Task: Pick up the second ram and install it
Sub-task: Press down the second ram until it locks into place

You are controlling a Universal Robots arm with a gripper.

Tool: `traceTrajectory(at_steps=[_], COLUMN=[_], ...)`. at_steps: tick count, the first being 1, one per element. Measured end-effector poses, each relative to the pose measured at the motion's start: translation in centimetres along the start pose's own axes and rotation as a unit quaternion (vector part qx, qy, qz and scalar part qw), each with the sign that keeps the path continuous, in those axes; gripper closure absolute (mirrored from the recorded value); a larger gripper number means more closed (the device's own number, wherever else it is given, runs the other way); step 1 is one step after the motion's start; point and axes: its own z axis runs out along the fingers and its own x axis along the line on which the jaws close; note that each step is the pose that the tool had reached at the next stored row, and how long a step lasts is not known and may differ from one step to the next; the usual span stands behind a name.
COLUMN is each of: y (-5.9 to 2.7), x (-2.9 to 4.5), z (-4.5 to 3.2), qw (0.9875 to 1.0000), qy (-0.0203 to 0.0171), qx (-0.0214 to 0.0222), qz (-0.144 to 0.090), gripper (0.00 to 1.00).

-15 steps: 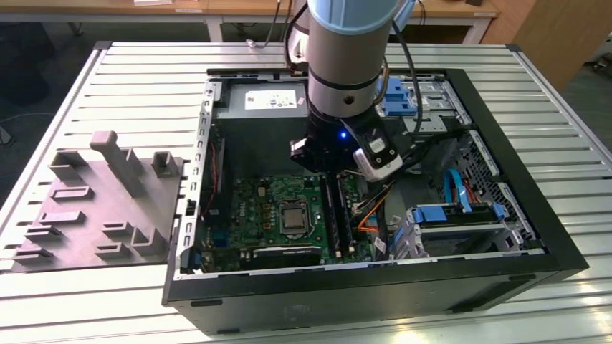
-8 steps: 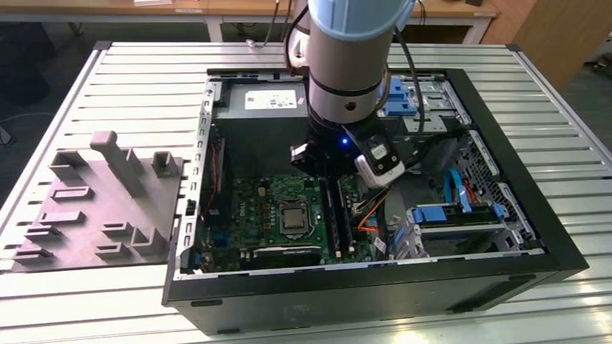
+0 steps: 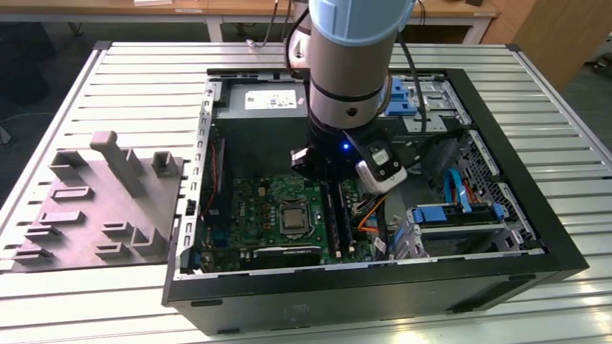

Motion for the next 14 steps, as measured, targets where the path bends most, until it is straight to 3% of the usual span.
traceTrajectory(at_steps=[14], y=[-1.92], x=[-0.01], z=[-0.11], qw=[1.0000], qy=[0.0000], qx=[0.0012], qz=[0.000], gripper=[0.90])
